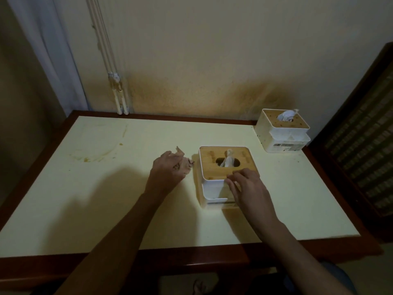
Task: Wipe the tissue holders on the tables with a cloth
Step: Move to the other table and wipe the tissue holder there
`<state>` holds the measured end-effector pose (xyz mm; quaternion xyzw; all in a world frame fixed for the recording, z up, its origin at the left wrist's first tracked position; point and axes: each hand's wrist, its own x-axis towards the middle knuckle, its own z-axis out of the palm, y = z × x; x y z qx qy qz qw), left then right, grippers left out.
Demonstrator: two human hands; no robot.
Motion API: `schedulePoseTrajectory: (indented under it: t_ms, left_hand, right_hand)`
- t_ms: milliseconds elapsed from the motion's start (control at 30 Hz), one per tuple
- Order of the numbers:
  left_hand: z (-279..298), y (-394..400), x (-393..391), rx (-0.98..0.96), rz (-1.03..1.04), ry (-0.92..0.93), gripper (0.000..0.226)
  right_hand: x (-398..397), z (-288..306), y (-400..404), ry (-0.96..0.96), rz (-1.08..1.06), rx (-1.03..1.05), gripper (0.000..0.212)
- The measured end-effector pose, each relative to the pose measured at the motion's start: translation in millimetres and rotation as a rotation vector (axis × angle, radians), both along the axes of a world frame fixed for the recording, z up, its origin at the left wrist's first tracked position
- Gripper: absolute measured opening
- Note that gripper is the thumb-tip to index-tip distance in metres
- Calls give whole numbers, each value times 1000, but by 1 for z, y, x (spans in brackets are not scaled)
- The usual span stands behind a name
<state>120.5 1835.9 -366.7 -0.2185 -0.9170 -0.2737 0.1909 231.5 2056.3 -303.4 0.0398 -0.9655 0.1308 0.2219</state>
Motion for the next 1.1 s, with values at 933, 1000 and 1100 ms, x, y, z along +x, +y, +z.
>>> schedulePoseTrajectory:
  t_ms: [933, 1000, 1100]
  left_hand:
    - [17, -242, 48, 615, 501, -372, 30]
    - [13, -249, 40, 285, 399, -269, 39]
    - [-2, -262, 23, -11, 335, -129, 57]
  right_hand:
    - [-78, -50, -202, -286, 186, -162, 35]
    - [-85, -60, -203, -247, 172, -149, 30]
    - [-85, -73, -201, -258, 163, -174, 35]
